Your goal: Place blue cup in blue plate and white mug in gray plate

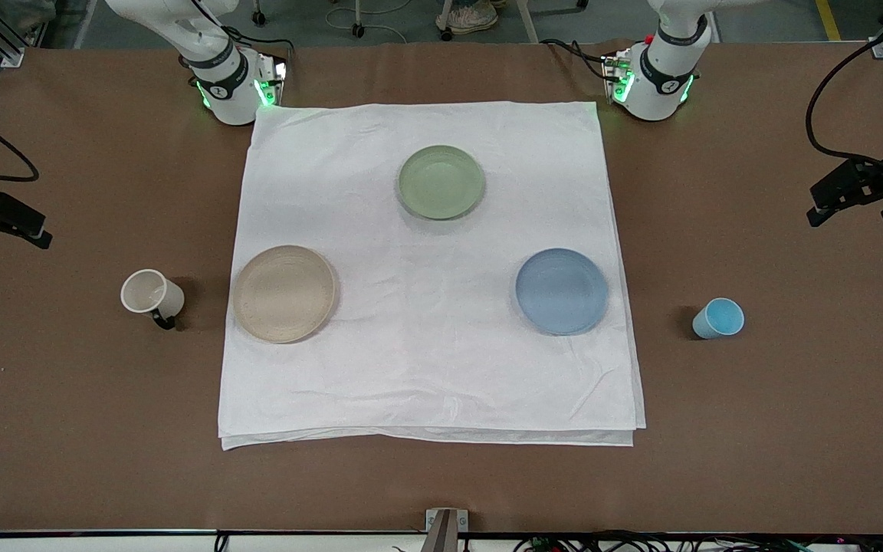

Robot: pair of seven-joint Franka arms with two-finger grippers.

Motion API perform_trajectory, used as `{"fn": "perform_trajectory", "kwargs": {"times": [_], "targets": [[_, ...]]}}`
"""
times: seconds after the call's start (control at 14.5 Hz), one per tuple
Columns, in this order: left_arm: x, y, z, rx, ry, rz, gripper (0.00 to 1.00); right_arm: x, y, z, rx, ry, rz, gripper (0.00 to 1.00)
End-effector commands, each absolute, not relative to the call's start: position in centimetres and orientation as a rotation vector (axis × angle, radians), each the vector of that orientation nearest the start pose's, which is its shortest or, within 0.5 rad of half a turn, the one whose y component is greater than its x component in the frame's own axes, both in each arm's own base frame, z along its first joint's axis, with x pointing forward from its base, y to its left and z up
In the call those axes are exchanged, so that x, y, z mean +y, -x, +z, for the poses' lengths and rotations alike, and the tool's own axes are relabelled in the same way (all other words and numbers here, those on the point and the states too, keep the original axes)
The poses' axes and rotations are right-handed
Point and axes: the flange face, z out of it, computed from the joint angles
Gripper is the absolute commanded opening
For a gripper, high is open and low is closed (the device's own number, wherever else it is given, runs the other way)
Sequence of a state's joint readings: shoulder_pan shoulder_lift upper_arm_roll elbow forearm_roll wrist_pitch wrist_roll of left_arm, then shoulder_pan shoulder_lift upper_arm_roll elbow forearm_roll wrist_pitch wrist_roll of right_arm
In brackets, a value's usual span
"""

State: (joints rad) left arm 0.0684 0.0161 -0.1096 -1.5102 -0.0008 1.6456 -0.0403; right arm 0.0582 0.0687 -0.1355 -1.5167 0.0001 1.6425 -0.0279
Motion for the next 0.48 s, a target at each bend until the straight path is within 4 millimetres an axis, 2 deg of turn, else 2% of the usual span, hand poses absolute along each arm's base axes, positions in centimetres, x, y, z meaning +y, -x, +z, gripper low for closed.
{"fn": "perform_trajectory", "kwargs": {"times": [0.0,0.28,0.41], "targets": [[-2.3,-56.6,65.2,0.022,3.167,-0.162,1.0,-4.3,-57.3,61.9,0.085,3.166,-0.101,1.0],[-2.0,-56.8,65.0,-0.005,3.168,-0.154,1.0,-4.2,-57.3,62.0,0.081,3.167,-0.103,1.0],[-2.0,-57.8,62.3,-0.024,3.186,-0.079,1.0,-4.2,-57.4,61.7,0.08,3.168,-0.096,1.0]]}}
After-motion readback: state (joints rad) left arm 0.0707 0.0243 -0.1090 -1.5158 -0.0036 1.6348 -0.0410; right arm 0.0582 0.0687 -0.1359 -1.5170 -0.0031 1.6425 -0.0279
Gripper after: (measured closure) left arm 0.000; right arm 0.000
